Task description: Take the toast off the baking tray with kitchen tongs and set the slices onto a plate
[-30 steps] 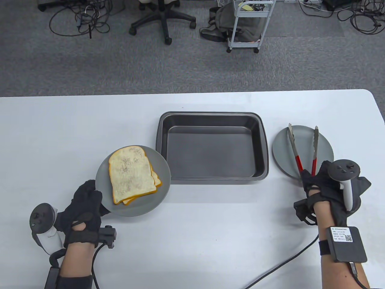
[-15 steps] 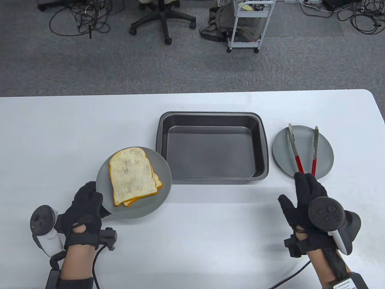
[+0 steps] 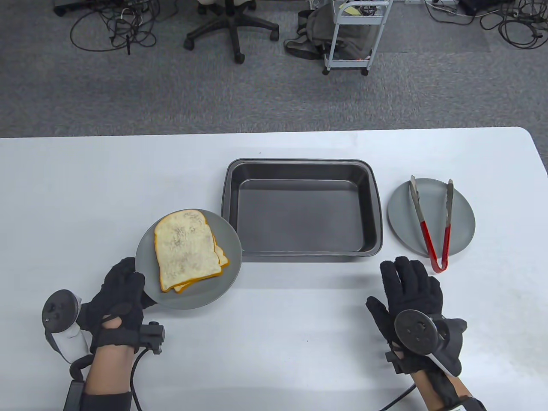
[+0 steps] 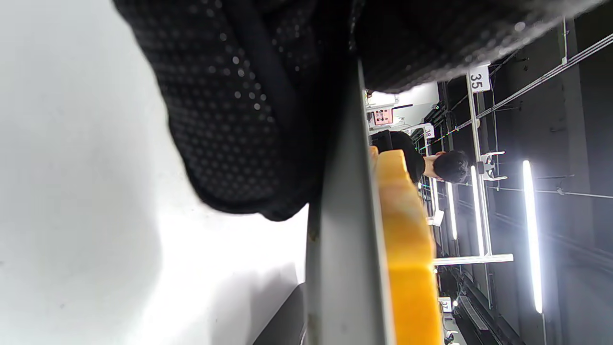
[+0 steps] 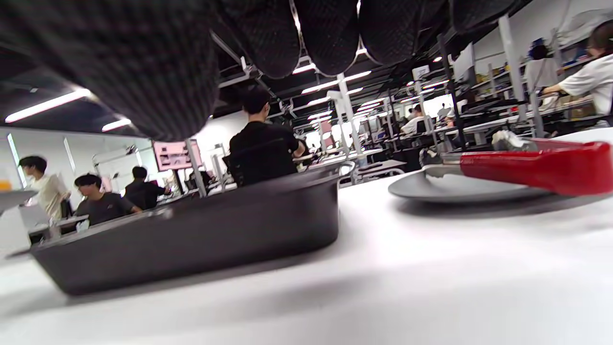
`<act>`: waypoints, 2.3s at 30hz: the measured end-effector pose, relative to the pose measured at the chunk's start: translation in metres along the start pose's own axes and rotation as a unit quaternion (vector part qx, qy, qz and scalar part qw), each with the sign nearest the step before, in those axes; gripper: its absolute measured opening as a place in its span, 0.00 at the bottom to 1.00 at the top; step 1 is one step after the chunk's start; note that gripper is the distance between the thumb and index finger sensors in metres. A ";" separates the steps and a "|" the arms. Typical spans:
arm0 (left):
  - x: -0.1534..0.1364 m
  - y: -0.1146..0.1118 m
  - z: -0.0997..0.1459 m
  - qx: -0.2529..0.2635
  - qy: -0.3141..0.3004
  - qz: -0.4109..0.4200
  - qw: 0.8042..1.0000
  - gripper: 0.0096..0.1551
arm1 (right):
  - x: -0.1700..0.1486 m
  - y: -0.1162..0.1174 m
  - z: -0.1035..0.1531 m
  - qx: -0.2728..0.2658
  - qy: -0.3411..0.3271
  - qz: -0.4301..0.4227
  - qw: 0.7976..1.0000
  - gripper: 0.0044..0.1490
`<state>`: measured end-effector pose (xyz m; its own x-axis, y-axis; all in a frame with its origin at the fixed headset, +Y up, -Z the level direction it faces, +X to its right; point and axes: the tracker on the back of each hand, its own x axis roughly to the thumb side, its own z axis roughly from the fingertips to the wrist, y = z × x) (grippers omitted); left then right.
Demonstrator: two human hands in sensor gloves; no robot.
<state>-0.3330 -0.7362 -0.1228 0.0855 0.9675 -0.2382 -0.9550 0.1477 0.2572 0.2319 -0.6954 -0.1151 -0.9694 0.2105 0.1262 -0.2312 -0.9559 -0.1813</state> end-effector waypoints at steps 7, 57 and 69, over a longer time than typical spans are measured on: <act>-0.004 0.001 -0.003 0.004 0.012 -0.004 1.000 0.33 | 0.004 0.015 0.004 0.045 -0.015 0.022 0.999 0.55; 0.001 -0.070 0.003 -0.221 0.040 -0.322 0.920 0.36 | -0.013 0.014 -0.002 0.071 0.039 -0.058 0.995 0.55; 0.019 -0.092 0.017 -0.144 -0.023 -0.549 0.823 0.36 | -0.016 0.012 -0.002 0.069 0.047 -0.064 0.994 0.54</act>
<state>-0.2388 -0.7276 -0.1349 0.9460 0.2916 -0.1416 -0.3226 0.8897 -0.3231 0.2441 -0.7100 -0.1213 -0.9376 0.3448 0.0461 -0.3464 -0.9375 -0.0341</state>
